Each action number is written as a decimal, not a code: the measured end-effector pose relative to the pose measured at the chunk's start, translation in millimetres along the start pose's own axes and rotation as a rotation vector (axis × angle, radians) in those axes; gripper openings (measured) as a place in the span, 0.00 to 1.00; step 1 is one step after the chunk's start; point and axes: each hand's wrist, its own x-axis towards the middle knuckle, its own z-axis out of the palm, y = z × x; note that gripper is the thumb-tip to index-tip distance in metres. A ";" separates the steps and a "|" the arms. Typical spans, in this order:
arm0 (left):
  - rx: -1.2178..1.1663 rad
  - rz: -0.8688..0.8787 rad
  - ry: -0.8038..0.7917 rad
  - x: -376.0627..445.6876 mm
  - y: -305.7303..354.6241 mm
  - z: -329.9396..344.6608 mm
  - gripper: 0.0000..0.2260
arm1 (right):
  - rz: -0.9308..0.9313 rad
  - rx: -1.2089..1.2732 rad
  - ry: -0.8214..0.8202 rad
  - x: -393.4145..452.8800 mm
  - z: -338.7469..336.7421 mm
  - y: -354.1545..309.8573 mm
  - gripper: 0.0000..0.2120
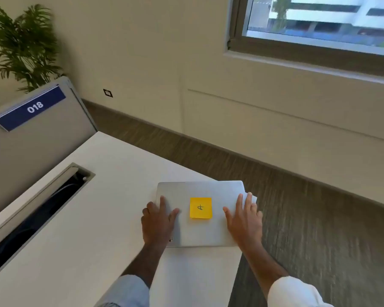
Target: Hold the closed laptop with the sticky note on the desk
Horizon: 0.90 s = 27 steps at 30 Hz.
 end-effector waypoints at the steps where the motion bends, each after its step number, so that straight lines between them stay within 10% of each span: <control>1: -0.002 -0.023 -0.002 1.4 1.9 -1.2 0.31 | 0.042 0.000 -0.020 2.0 -1.8 3.7 0.36; 27: -0.692 -0.197 -0.093 21.1 -0.6 -1.4 0.41 | 0.154 0.353 0.010 4.0 7.3 12.1 0.31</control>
